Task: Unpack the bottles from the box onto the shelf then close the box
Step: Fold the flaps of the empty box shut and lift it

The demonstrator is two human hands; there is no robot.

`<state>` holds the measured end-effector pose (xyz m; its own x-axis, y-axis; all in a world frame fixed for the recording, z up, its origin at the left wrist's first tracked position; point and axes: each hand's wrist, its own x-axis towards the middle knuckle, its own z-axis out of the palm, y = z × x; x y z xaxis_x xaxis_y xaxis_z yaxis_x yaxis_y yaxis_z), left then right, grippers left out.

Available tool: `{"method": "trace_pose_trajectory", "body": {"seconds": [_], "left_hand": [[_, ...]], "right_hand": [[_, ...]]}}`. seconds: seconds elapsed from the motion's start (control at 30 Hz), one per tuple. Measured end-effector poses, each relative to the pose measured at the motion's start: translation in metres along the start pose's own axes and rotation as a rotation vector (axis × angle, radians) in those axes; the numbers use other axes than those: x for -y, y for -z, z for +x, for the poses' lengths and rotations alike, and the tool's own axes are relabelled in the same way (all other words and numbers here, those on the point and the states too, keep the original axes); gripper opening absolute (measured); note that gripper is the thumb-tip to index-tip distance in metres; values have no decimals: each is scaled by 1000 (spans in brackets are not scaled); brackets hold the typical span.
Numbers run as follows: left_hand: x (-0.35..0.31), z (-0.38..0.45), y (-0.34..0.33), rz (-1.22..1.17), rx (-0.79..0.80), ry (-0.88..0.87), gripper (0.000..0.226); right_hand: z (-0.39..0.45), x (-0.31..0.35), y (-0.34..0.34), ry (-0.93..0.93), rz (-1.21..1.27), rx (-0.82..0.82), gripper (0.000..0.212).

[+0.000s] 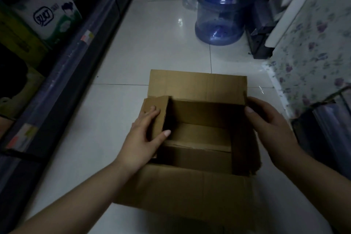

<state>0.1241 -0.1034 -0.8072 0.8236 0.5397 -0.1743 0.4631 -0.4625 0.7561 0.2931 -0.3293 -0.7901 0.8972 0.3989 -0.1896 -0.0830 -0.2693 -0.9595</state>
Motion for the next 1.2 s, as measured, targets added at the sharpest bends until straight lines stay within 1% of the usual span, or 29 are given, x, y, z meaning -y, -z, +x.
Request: {"method": "trace_pose_trajectory", "body": {"seconds": [0.07, 0.13, 0.2, 0.3, 0.4, 0.5, 0.6, 0.67, 0.73, 0.8, 0.87, 0.9, 1.07, 1.2], "left_hand": [[3, 4, -4, 103, -5, -44, 65], [6, 7, -2, 156, -34, -81, 64], [11, 10, 3, 148, -57, -113, 56], [19, 15, 9, 115, -62, -143, 43], [29, 21, 13, 28, -106, -108, 42], [33, 29, 14, -63, -117, -35, 52], [33, 37, 17, -102, -59, -5, 64], [34, 45, 19, -130, 2, 44, 79], [35, 53, 22, -224, 91, 134, 98], [35, 62, 25, -314, 214, 157, 110], [34, 69, 27, -363, 310, 106, 115], [33, 74, 28, -372, 333, 77, 117], [41, 84, 25, -379, 311, 34, 126], [50, 82, 20, -359, 279, 5, 122]], "right_hand": [[-2, -8, -10, 45, -123, 17, 48], [-5, -18, -19, 94, -251, 43, 52], [-7, -27, -26, 165, -357, 45, 51], [-6, -36, -28, 271, -451, 22, 46], [-1, -43, -23, 323, -494, 4, 52], [3, -46, -19, 325, -452, -6, 69], [10, -50, -17, 284, -447, -57, 91], [17, -56, -15, 198, -454, -69, 111], [23, -55, -15, 97, -378, -5, 127], [30, -52, -14, 39, -293, 69, 128], [35, -51, -13, 53, -281, 113, 126], [37, -51, -13, 62, -292, 111, 125], [38, -56, -15, 84, -334, 46, 125], [43, -59, -15, 151, -357, 19, 120]]}}
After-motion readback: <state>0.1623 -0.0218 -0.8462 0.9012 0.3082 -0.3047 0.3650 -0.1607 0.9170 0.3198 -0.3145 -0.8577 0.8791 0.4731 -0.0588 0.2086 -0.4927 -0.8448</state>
